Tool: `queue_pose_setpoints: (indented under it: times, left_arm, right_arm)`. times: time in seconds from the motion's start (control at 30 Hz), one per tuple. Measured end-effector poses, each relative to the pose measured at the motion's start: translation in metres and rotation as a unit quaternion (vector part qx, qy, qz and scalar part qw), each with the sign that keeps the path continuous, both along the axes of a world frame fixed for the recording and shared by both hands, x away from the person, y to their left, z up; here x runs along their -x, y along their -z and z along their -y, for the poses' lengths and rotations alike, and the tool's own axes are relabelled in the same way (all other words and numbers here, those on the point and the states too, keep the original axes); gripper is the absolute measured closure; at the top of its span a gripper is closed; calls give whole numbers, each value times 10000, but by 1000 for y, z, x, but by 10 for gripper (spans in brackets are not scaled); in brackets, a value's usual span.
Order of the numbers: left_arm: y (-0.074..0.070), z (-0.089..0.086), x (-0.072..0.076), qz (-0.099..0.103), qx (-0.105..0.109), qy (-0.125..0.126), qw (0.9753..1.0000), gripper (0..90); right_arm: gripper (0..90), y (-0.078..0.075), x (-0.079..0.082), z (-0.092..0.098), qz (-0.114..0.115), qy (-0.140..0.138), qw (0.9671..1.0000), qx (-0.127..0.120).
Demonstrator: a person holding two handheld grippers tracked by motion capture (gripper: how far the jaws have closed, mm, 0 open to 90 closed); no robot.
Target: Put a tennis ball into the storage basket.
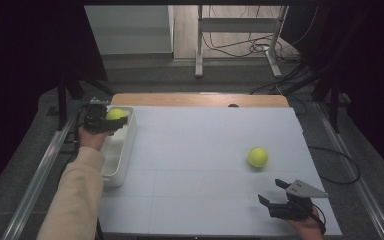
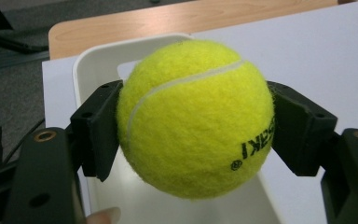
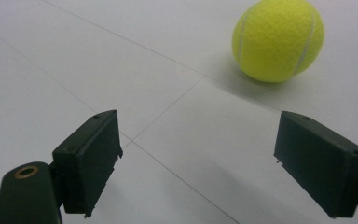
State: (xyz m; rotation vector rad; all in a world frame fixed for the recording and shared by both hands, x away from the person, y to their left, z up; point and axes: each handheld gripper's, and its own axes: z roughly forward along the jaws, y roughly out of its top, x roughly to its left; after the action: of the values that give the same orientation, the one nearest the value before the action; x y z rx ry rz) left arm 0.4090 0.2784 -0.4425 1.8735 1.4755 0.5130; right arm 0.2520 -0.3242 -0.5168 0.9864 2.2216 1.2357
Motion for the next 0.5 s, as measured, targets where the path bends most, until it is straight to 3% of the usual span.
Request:
queue_pose_setpoints:
  times: [0.17, 0.5]
  left_arm:
    - [6, -1, -4, -220, -159, -43, 9996, 261]
    - [12, -1, -6, -475, -138, 27, 9988, 260]
  right_arm:
    - [150, 0, 0, 0, 1, 3, 10000, -2]
    - [150, 0, 0, 0, -4, 9, 10000, 25]
